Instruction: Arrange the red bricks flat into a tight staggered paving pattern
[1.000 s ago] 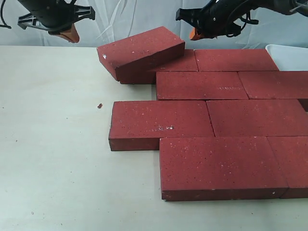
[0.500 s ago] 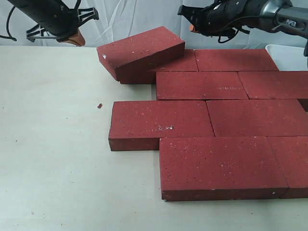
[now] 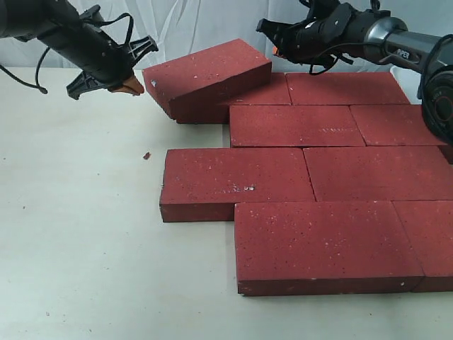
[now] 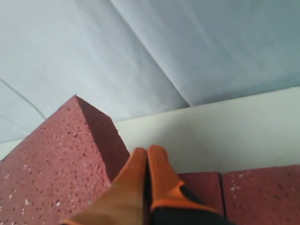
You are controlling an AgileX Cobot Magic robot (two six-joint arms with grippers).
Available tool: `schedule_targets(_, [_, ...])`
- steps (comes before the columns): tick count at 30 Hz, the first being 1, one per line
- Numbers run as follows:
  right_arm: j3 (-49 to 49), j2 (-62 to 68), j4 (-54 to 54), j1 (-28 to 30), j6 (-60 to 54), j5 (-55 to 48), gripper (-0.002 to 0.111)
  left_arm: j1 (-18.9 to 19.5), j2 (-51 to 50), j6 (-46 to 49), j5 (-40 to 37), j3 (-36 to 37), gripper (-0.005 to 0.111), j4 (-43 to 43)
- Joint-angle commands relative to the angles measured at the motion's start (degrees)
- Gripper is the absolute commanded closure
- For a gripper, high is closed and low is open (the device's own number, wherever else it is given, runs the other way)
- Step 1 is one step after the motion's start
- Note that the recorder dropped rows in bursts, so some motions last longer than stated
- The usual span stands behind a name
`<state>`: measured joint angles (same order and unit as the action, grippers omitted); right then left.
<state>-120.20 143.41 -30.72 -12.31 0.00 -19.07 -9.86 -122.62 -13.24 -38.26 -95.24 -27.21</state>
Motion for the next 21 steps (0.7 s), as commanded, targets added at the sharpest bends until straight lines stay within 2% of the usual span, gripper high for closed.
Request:
schedule_targets(1, [-2.91, 2.24, -0.13, 0.23, -0.48, -2.19, 0.109, 0.05, -1.5, 0.42, 0.98, 0.26, 0.107, -3.03])
schedule_targets(13, [-3.04, 2.48, -4.88, 0.23, -10.73, -9.36, 0.109, 0.05, -2.02, 2.04, 7.14, 0.26, 0.107, -8.26])
schedule_targets(21, [-3.04, 1.19, -4.82, 0.23, -10.96, -20.25, 0.109, 0.05, -2.02, 2.14, 7.94, 0.26, 0.107, -1.04])
